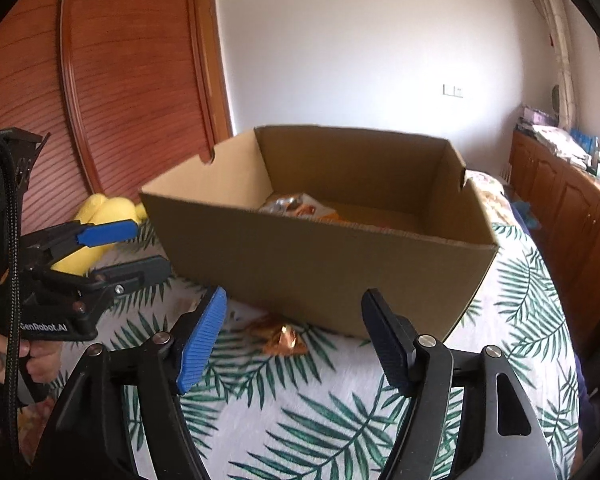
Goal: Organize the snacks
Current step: 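Move both open tools down beside the box toward the last snacks, then grasp the white snack packet with the left tool while the right tool grasps the copper wrapper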
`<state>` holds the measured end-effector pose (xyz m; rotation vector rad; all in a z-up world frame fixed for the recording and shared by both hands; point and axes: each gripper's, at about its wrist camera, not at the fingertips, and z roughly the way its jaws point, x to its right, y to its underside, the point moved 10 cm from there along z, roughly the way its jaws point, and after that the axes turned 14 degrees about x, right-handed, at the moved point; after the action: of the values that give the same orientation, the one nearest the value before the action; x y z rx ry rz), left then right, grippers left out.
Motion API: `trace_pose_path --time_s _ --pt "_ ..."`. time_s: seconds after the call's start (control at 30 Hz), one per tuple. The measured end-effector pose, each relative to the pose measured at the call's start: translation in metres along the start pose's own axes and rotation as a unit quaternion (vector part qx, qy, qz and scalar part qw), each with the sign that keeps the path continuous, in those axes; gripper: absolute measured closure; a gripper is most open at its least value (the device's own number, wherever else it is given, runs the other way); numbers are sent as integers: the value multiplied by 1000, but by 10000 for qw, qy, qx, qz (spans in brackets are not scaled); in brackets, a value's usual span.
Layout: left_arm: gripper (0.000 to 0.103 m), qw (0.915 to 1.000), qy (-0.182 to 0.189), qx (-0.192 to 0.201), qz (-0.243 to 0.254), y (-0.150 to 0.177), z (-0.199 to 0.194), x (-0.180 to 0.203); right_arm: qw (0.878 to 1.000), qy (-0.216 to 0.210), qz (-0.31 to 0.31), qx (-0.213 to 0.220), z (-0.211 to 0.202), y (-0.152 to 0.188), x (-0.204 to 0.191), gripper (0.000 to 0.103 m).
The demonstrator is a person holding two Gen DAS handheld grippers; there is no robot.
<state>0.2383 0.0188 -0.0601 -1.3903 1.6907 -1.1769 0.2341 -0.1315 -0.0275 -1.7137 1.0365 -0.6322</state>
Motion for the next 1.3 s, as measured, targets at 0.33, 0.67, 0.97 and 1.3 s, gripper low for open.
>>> trace_pose_path --time_s 0.33,0.67,0.97,1.3 --pt "21 9985 -73 -543 -57 38 29 -3 9994 -76 -73 -316 18 20 -4 34" --pt "39 9943 32 -1020 -301 59 50 -2 9980 -185 -138 -592 37 37 -10 34" --pt "47 9935 161 -1098 -257 60 58 2 9962 -287 -255 -782 53 45 -19 34" --pt "69 9928 268 -1147 -206 66 49 19 9927 -448 -421 -1035 62 51 -26 38"
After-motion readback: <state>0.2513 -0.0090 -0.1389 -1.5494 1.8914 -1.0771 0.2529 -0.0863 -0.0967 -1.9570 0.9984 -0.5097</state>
